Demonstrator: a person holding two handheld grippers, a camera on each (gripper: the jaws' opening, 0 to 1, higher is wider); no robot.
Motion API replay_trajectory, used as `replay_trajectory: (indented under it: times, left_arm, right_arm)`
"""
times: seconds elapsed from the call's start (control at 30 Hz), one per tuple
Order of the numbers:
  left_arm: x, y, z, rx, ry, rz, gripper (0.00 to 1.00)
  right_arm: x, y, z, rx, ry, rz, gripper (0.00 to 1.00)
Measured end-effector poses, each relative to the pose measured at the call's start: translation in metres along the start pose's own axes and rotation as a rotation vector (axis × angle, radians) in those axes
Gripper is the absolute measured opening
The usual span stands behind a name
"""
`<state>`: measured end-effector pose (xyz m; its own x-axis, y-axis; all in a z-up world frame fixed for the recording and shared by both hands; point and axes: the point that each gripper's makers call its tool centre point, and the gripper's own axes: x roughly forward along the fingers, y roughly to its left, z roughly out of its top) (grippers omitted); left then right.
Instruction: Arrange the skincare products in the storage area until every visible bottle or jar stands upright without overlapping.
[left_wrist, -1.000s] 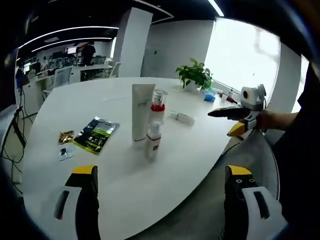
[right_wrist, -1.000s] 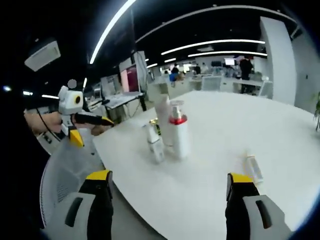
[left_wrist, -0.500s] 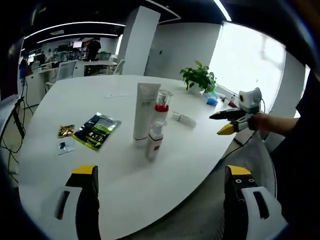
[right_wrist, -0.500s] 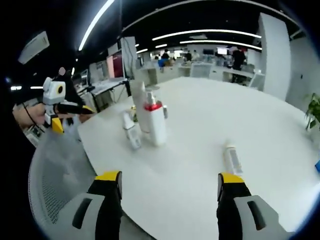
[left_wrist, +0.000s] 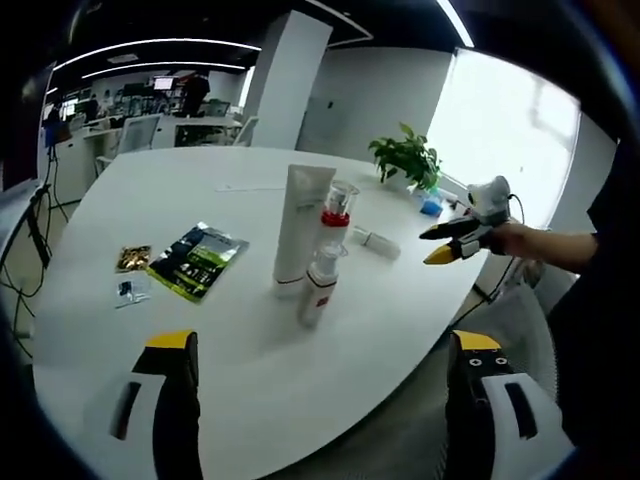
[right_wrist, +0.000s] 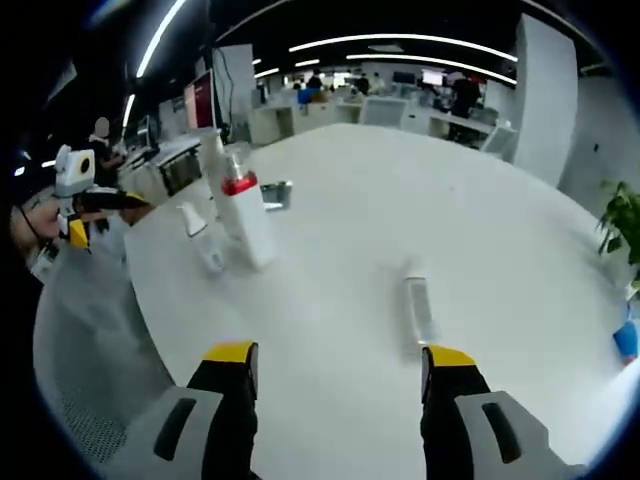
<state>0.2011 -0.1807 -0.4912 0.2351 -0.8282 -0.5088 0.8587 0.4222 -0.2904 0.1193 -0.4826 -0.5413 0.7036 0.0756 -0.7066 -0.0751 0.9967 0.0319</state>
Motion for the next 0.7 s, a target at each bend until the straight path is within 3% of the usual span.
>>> replay_trajectory:
  times: [0.5, 0.7]
  left_arm:
    - [0.000, 0.007, -0.009, -0.048, 0.011, 0.032, 0.95]
    - [0.001, 0.007, -0.012, -0.055, 0.019, 0.042, 0.95]
  right_arm:
    - [0.050, -0.050, 0.000, -0.031, 0.094, -0.013, 0.55]
    - [0.061, -0.059, 0.001, -0.049, 0.125, -0.018, 0.50]
